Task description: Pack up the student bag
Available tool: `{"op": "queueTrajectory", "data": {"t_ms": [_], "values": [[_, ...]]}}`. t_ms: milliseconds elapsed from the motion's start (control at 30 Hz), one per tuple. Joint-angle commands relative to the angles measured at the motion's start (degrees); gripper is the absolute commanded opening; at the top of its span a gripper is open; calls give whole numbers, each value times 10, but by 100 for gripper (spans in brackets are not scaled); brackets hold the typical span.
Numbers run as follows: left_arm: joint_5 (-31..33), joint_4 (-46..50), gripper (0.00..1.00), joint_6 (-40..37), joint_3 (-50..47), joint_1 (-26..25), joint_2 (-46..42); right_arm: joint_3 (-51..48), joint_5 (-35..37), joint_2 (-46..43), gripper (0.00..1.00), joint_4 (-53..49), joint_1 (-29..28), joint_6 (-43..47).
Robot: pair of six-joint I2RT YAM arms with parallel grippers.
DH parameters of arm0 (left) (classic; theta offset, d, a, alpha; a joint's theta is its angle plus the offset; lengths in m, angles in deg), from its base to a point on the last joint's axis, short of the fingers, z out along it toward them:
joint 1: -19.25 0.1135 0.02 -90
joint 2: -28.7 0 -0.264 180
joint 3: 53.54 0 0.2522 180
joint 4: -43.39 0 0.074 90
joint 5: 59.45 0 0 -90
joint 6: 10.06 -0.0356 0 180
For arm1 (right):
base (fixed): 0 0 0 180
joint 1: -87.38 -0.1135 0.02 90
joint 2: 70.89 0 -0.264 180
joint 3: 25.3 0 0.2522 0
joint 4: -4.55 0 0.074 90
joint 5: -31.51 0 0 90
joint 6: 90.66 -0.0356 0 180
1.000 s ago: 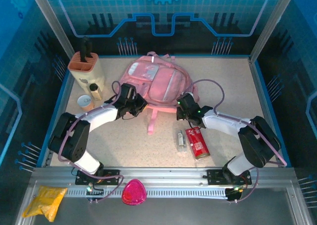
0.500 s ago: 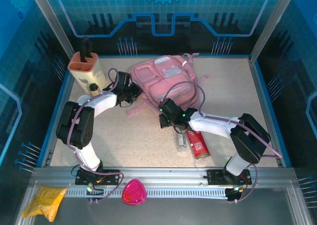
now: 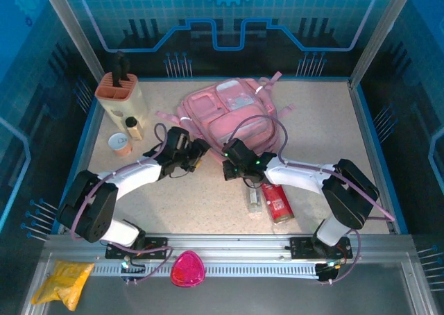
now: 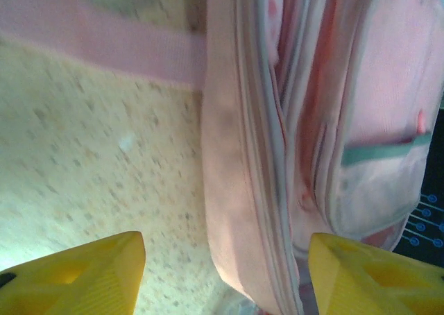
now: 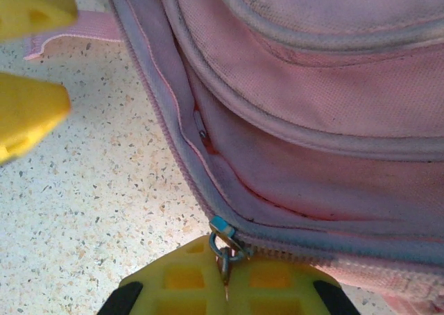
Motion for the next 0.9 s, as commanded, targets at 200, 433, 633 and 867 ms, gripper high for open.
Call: {"op": "queueTrajectory", "data": {"t_ms": [200, 433, 633, 867], "values": [[36, -90, 57, 88, 47, -46, 95, 1, -3, -14, 0, -6, -11, -3], [60, -66, 11, 57, 69, -42, 114, -4, 28, -29, 0, -54, -11, 5], [55, 23, 0, -27, 75, 27, 80, -52, 62, -95, 0, -112, 15, -5], [19, 95, 0, -142, 118, 121, 73, -94, 26, -142, 0, -144, 110, 29]]}}
